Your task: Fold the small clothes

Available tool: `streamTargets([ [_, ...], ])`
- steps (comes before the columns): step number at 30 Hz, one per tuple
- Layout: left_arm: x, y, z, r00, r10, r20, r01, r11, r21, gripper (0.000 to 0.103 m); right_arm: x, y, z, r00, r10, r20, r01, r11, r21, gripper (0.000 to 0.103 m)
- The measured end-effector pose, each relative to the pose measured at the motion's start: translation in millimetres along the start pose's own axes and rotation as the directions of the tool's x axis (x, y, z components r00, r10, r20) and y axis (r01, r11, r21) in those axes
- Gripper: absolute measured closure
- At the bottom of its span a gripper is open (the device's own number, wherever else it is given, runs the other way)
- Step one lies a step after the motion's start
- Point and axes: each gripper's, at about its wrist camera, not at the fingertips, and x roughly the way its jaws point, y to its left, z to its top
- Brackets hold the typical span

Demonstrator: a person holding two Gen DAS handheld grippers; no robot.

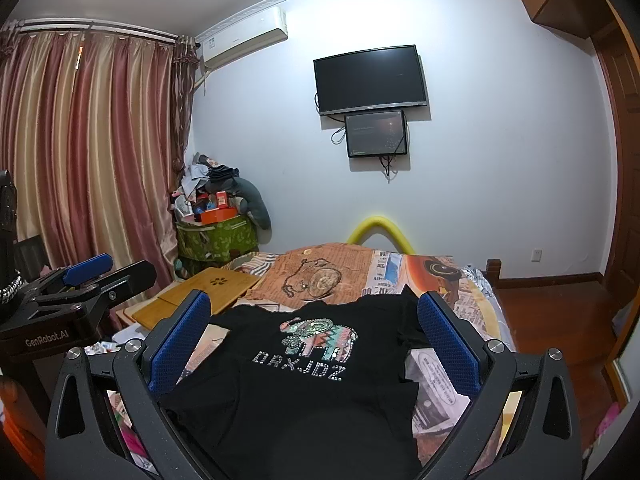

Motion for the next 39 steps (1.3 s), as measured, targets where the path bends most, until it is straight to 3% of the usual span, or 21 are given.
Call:
streamTargets([
  [28, -3, 6, -2, 1.0, -0.002, -0.002, 0.002, 1.0, -0.001, 0.0, 2, -7, -1, 1.0, -0.004, -0.006, 0.004, 1.0, 0.01, 0.0],
  [39, 20, 17, -14, 0.999, 0.015, -0.038, -0.016, 1.0, -0.02, 0.0, 18, -14, -4, 0.999, -0.005, -0.042, 0.006, 1.0, 0.026, 0.0],
])
